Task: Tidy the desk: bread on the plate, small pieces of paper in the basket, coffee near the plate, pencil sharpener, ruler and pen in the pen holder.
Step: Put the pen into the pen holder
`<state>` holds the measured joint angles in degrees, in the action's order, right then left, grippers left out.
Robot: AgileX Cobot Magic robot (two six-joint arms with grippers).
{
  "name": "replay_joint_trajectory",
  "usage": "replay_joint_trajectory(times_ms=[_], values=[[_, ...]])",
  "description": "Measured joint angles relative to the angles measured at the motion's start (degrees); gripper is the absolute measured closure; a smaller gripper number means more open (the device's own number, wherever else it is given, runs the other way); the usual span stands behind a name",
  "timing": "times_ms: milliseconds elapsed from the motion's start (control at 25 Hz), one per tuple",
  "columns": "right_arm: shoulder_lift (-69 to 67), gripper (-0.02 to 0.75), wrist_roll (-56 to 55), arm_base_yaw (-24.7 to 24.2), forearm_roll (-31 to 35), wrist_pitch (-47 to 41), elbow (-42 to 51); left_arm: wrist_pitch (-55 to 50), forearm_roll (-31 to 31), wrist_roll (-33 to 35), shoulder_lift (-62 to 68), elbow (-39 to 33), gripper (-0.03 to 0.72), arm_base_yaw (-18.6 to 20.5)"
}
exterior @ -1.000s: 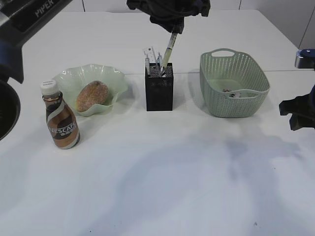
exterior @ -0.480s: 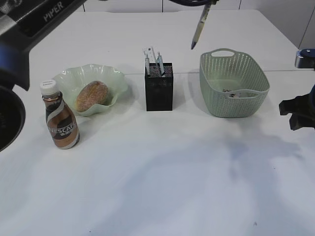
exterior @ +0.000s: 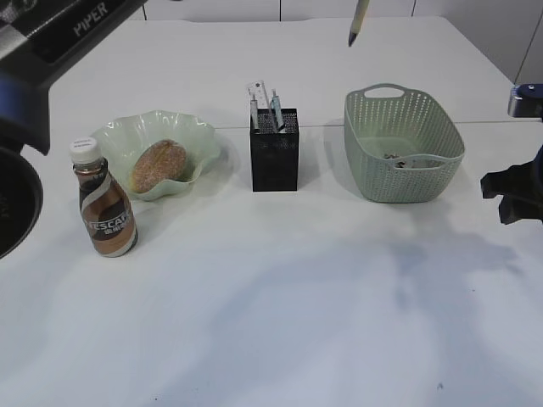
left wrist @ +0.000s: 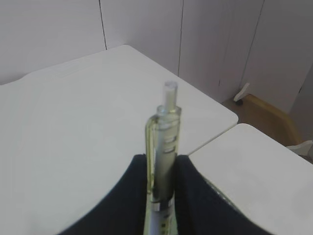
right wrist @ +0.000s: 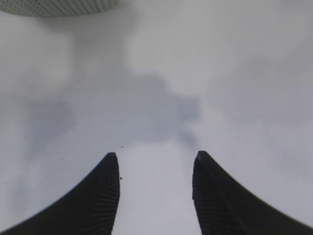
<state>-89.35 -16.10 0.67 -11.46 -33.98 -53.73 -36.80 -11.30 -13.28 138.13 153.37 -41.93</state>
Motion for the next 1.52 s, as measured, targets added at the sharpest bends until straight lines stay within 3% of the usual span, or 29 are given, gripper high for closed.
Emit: replay_joint_trajectory(times_ms=[840,1520], values=[[0.0,0.345,0.1,0.0,0.0,0.1,0.0,-10.4,-0.5,6.8,-13.3,0.2,0.596,0.1],[0.0,0.345,0.1,0.0,0.0,0.2,0.0,-8.5,2.4,6.9,-4.1,0.3,0.595,1.6]])
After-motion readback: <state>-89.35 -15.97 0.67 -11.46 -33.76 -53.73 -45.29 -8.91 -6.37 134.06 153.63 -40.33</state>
